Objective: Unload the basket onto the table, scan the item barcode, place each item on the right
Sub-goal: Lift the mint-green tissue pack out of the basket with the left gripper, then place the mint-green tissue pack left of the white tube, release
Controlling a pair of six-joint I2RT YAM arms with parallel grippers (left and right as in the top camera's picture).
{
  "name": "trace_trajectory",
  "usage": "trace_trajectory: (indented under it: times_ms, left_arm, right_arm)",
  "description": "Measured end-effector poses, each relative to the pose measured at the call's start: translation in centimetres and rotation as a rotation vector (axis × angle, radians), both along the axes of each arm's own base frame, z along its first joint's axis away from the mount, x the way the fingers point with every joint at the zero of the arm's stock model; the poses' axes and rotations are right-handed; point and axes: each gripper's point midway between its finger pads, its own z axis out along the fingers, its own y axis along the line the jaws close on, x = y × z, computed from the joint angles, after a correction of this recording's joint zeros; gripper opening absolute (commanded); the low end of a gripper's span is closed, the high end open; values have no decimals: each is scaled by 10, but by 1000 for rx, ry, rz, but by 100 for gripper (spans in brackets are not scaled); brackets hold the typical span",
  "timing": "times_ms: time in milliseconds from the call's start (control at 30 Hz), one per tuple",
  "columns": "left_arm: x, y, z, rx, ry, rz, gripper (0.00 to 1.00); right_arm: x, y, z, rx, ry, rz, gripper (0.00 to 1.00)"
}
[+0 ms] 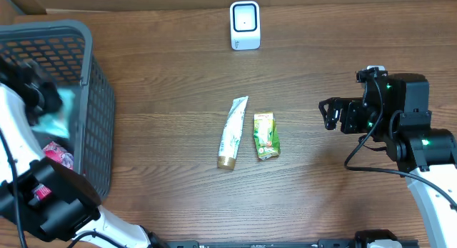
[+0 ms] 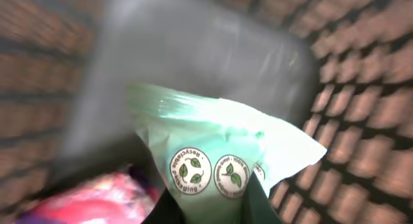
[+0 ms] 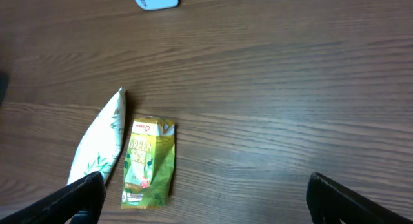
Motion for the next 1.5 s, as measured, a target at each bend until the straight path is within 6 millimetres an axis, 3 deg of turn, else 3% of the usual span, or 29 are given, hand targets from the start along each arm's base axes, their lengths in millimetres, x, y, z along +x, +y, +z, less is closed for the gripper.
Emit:
trace_trajectory:
  times_ms: [200,467,633,800,900,1000,1300,1500]
  left_arm:
    - [6,-14,101,7,-171,10,4]
    - [-5,-77,216,-23,-459,-115,4]
    - [-26,-149,255,-51,-545,-266,4]
    - [-41,-221,261,-118,-534,-435,4]
    - [-37,-254,246,-180,-475,-504,4]
    - [-29,-281,208,-234,-333,-526,4]
    - [-1,-356,43,-249,57,-515,4]
    - [-1,-372,-52,-215,121,-408,4]
  right_arm:
    - [0,0,0,1,0,0,100]
    - [0,0,0,0,0,-1,100]
    - [0,0,0,0,0,0,100]
    - [0,0,0,0,0,0,100]
    - [0,0,0,1,0,0,100]
    - [0,0,0,0,0,1,100]
    - [0,0,0,0,0,1,100]
    - [0,0,0,0,0,0,100]
